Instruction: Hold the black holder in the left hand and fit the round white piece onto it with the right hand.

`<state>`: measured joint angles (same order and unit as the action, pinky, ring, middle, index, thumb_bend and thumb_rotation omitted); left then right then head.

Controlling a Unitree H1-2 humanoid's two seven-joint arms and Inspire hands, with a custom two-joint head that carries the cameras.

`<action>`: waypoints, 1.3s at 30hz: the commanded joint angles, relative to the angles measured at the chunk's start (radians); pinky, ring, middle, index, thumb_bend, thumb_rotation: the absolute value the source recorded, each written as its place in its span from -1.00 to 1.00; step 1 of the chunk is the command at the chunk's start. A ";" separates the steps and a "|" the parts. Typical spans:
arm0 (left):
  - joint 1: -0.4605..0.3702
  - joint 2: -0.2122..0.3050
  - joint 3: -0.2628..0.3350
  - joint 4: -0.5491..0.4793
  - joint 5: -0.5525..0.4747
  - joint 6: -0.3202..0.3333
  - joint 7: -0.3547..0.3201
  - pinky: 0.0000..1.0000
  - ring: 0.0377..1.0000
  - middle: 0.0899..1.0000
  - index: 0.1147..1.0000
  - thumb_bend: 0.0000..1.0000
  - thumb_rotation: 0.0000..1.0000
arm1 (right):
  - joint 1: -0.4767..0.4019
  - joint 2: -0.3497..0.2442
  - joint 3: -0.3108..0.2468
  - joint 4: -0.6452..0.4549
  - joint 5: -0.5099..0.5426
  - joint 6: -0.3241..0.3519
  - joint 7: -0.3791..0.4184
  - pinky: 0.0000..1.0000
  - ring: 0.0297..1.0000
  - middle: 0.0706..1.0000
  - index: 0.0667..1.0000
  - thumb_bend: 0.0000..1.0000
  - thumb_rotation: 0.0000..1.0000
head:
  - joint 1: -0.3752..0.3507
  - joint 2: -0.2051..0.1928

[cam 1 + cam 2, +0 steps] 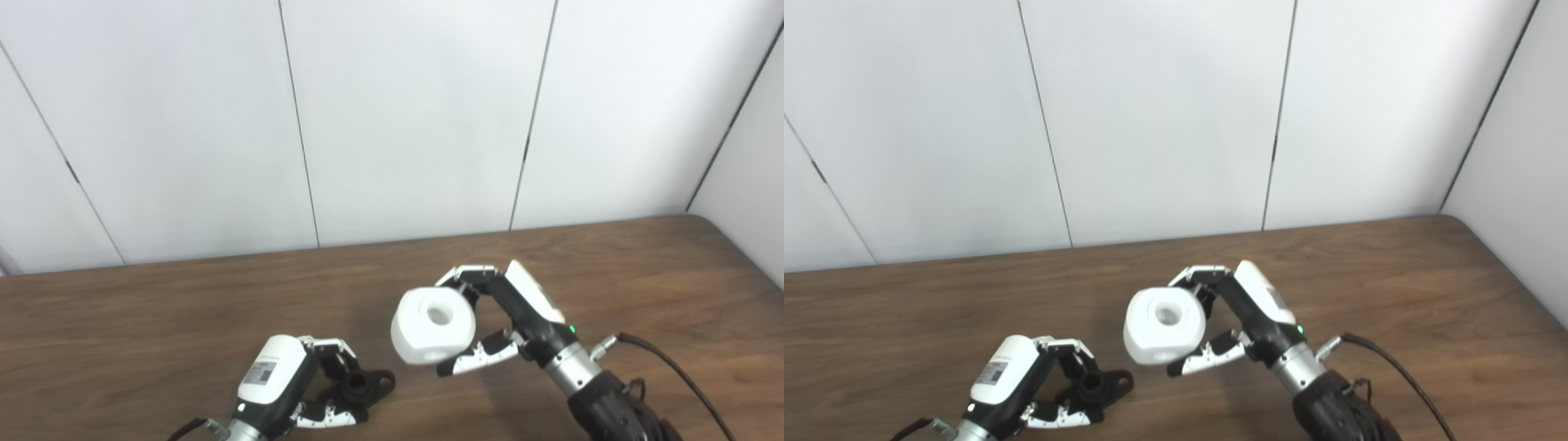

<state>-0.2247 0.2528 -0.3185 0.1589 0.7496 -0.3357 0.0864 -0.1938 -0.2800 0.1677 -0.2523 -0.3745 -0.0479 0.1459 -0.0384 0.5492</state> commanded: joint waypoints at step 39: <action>0.037 -0.045 -0.071 0.049 0.020 -0.005 0.052 0.27 -0.05 -0.17 -0.12 0.05 -1.00 | -0.076 0.118 0.094 0.159 -0.006 -0.195 0.016 -0.30 -0.19 -0.16 -0.03 0.04 -1.00 | 0.059 -0.013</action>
<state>-0.2335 0.2399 -0.3572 0.1694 0.7667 -0.3282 0.1246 -0.2261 -0.1761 0.2652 -0.0789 -0.3812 -0.1989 0.1857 0.0199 0.5354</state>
